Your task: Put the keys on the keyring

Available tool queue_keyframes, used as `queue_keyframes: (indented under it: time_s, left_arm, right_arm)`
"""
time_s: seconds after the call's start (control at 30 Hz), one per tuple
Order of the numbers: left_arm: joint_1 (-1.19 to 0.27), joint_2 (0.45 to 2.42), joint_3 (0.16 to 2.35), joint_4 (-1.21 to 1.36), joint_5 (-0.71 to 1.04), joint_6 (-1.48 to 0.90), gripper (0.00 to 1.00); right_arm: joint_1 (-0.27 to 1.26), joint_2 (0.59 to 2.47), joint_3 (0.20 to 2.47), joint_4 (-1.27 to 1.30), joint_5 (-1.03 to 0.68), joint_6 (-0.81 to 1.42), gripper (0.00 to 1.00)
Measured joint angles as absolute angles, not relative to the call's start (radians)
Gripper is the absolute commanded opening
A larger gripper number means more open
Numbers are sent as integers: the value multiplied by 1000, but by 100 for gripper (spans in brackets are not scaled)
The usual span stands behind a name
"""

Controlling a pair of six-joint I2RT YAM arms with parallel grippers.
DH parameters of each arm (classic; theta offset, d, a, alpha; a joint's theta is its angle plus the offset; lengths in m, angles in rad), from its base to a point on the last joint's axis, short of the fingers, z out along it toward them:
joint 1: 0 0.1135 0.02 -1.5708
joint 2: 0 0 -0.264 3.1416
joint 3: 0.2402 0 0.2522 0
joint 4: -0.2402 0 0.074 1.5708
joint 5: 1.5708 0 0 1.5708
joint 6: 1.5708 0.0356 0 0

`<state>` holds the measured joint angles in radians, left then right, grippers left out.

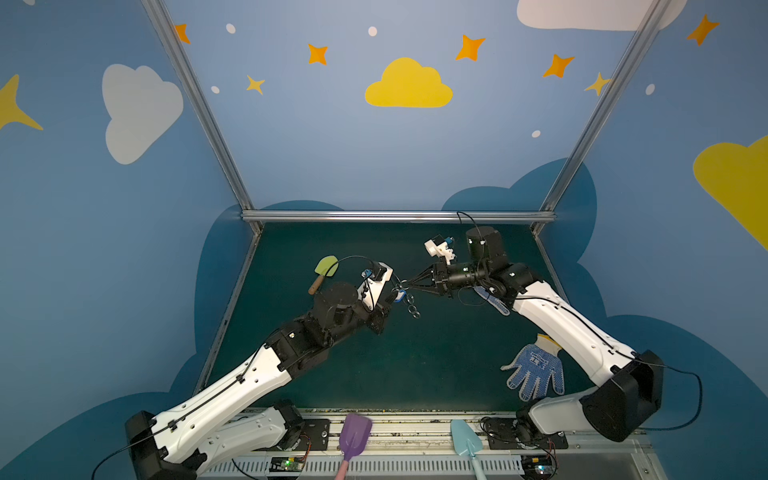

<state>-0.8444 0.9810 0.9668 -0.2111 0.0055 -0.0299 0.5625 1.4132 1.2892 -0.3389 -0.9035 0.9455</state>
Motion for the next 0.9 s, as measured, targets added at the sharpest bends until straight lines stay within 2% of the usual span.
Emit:
queue_keyframes:
  time_s: [0.07,0.13,0.17,0.5,0.9]
  left_arm:
    - [-844,985,980,-222,9,-26,4]
    - [-842,992,991,-228,14,-21,3]
    - [-842,994,998,-230,14,-20,3]
    - [-825,1035,1036,-257,15,-16,3]
    - [-796,1207,1109,-341,46,-89,3]
  right_arm:
    - [562,1411,1284,-324,-907,948,9]
    - [562,1404,1267,-302,-901,960,23]
    - [559,1402,1257,-295,-898,963,25]
    - [525,1368,1206,-286,-845,948,35]
    - [374,1175,1065,-474,-620,738,36]
